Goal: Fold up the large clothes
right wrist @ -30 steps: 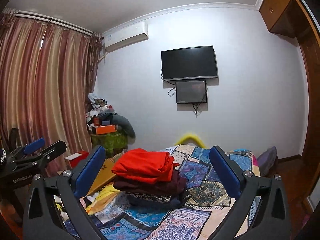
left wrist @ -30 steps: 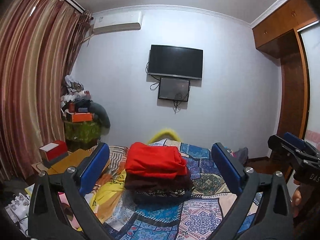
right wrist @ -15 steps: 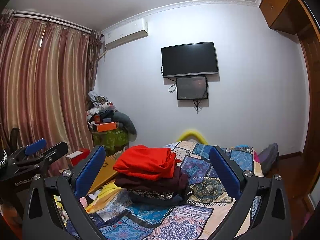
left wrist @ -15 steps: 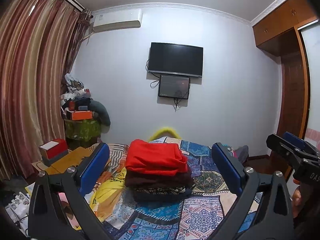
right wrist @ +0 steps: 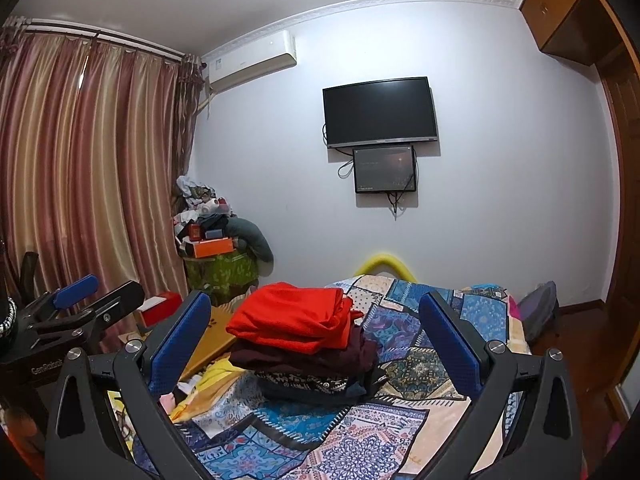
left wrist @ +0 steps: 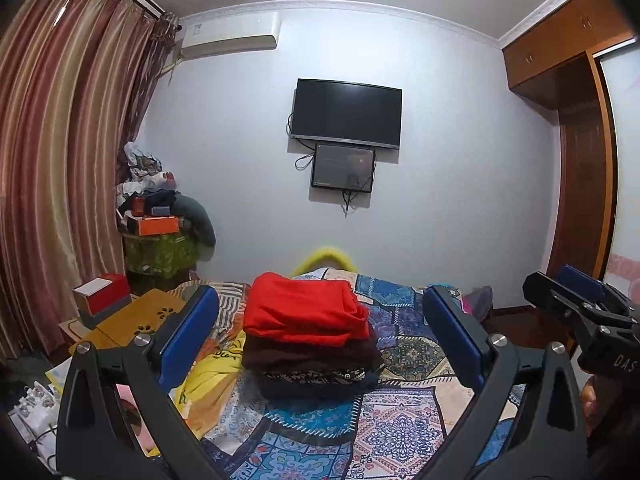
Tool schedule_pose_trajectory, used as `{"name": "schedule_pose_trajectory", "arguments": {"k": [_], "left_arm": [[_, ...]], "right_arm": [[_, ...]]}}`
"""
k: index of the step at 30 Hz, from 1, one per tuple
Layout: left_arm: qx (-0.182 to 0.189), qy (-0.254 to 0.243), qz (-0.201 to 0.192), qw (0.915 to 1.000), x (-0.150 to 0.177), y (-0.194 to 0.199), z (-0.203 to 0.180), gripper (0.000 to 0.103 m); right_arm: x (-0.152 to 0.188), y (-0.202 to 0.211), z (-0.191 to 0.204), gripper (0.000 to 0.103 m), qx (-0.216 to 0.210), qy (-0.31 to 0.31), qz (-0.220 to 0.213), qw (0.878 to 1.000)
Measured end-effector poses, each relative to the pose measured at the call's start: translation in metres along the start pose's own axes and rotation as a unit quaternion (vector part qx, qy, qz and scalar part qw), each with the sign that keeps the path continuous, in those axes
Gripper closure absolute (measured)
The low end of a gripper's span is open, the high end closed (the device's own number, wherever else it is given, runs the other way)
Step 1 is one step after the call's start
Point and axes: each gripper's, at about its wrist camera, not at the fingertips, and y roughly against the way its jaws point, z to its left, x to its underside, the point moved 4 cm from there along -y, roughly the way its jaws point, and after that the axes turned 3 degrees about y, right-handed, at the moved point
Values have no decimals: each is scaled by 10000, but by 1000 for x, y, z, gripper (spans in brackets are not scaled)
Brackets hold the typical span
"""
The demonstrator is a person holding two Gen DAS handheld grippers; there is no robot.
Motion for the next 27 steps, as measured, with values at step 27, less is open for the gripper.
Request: {"name": "schedule_pose_trajectory", "arguments": {"k": [27], "left_arm": [[221,71,235,9995,2,-14,2,1]], "right_arm": [[4,-5,-11,0,148,-133,94,9998]]}}
